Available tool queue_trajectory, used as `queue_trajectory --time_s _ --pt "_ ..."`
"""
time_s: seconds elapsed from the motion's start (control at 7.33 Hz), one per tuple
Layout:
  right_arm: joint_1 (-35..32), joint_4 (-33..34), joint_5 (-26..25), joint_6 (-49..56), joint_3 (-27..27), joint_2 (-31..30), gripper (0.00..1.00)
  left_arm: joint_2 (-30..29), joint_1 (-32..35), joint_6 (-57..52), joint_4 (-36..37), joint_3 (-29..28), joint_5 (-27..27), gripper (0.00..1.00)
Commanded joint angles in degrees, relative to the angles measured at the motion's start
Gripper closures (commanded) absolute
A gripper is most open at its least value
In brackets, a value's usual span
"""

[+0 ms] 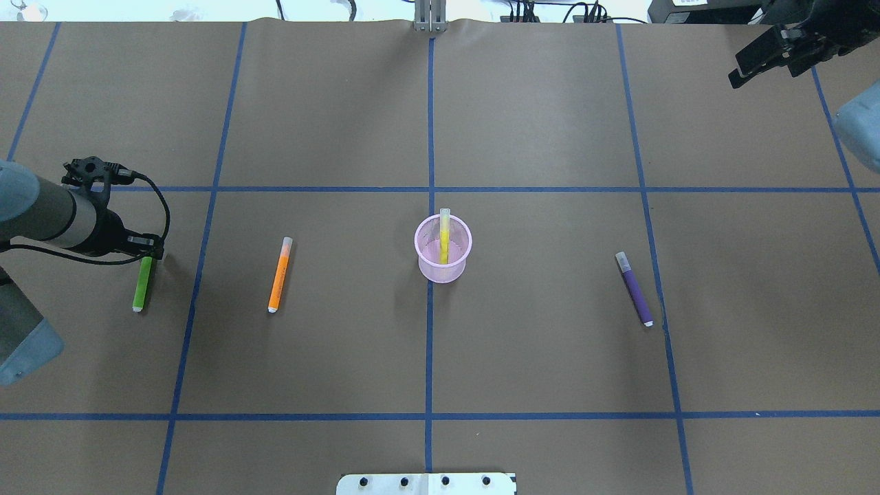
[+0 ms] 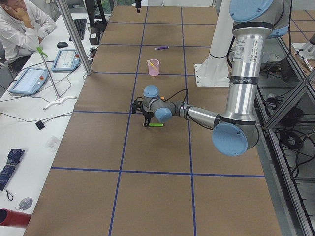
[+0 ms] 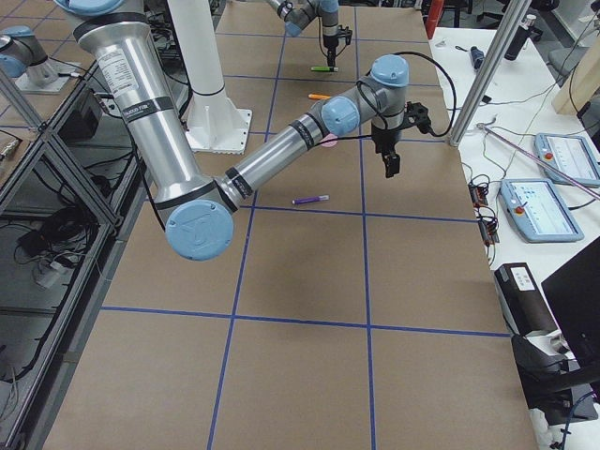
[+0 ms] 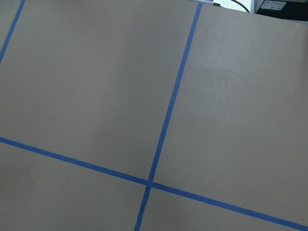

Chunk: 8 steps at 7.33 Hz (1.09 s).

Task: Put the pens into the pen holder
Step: 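Close the left gripper on the green pen and lift it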

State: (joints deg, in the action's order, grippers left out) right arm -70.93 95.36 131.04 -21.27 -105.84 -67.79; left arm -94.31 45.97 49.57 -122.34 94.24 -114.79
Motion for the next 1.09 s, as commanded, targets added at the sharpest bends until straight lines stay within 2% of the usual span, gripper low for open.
queue_trajectory --time_s 0.0,0.14,0.41,0.68,0.82,0.95 --pt "0.0 0.0 0.0 -0.09 0.02 -0.06 0.0 0.18 -0.09 0.0 0.0 -0.02 0.0 0.52" --pt "0.0 0.0 0.0 -0.09 -0.07 -0.06 0.0 0.18 -0.09 0.0 0.0 -0.02 0.0 0.55" --pt "0.0 0.0 0.0 -0.09 0.02 -0.06 0.0 0.18 -0.09 0.0 0.0 -0.02 0.18 0.7" --pt "0.0 0.0 0.0 -0.09 0.02 -0.06 0.0 0.27 -0.18 0.0 0.0 -0.02 1.23 0.95" --pt "0.0 0.0 0.0 -0.09 0.02 -0.06 0.0 0.27 -0.18 0.0 0.0 0.24 1.24 1.0" --pt "0.0 0.0 0.0 -0.09 -0.07 -0.06 0.0 0.27 0.0 -0.09 0.0 1.12 0.97 1.0"
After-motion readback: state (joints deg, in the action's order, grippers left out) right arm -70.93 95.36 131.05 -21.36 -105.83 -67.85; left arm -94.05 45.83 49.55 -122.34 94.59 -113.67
